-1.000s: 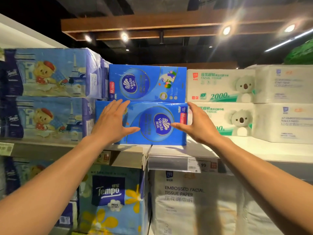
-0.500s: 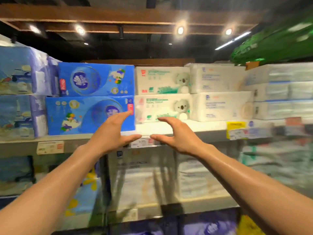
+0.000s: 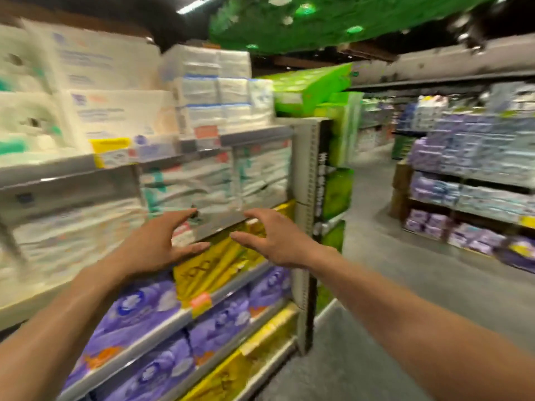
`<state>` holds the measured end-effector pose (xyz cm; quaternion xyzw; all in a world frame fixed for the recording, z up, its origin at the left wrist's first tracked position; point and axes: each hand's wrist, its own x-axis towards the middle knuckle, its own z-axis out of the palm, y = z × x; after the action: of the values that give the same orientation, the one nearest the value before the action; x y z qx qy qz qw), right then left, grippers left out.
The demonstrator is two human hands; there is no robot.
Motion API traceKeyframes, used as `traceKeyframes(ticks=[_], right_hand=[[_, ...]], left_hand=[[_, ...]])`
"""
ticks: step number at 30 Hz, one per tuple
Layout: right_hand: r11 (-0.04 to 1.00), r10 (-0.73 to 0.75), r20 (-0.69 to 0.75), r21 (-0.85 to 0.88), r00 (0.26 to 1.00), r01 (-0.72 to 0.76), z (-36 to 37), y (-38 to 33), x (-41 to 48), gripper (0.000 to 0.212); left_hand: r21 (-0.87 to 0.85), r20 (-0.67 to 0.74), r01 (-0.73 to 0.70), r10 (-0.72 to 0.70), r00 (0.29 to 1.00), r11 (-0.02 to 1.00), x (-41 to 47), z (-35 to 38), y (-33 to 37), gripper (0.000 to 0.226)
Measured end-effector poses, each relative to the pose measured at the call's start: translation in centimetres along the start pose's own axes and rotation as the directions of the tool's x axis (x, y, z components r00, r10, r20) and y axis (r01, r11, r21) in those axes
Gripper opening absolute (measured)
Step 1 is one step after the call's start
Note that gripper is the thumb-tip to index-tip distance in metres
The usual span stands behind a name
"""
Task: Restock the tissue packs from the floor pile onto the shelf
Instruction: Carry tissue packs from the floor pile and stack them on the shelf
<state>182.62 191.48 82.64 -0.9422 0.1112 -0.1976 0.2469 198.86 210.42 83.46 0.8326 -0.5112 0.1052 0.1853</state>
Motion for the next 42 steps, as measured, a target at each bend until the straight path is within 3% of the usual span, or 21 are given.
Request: traceKeyframes(ticks=[8, 14, 18, 21, 23, 30, 35, 38, 42], right_hand=[[0.927, 0.347, -0.149, -0.098, 0.926, -0.363, -10.6, 18.2, -14.1, 0.067], [0.763, 0.623, -0.172, -0.083, 0.763, -0.641, -15.8, 31.0, -21.7, 0.069], [0.63, 0.745, -0.227, -0.074, 0.628, -0.773, -19.8, 40.2, -24.5, 0.073], [0.543, 0.789, -0.306, -0.057, 0.532, -0.838, -23.7, 46.9, -26.1, 0.073], [0.46, 0.831, -0.353, -0.001, 0.43, -0.888, -26.4, 50.4, -27.7, 0.073], [0.21, 0.878, -0.468, 0.2, 0.095, -0.957, -34.4, 61.3, -36.0, 0.068], [0.078, 0.851, -0.518, 0.287, -0.086, -0.955, -39.9, 70.0, -43.4, 0.069], [0.059, 0.833, -0.535, 0.346, -0.145, -0.936, -44.5, 76.7, -47.2, 0.081], [0.061, 0.835, -0.527, 0.376, -0.159, -0.925, -52.7, 86.2, -50.5, 0.076]], left_hand=[[-0.206, 0.18, -0.267, 0.305, 0.935, 0.941, 10.1, 17.1, 19.1, 0.122], [-0.312, 0.269, -0.378, 0.462, 0.845, 0.872, 18.0, 28.0, 31.5, 0.126], [-0.372, 0.303, -0.46, 0.574, 0.761, 0.806, 25.5, 34.4, 40.1, 0.116], [-0.432, 0.285, -0.544, 0.681, 0.675, 0.72, 32.1, 38.4, 47.3, 0.103], [-0.457, 0.287, -0.602, 0.75, 0.597, 0.654, 36.1, 40.5, 52.6, 0.093], [-0.559, 0.281, -0.715, 0.907, 0.314, 0.421, 44.6, 48.9, 71.4, 0.115], [-0.614, 0.273, -0.726, 0.946, 0.172, 0.309, 48.1, 55.9, 84.8, 0.093], [-0.619, 0.277, -0.734, 0.952, 0.129, 0.279, 50.4, 60.3, 93.0, 0.088], [-0.629, 0.298, -0.72, 0.946, 0.124, 0.293, 55.4, 64.0, 103.5, 0.088]])
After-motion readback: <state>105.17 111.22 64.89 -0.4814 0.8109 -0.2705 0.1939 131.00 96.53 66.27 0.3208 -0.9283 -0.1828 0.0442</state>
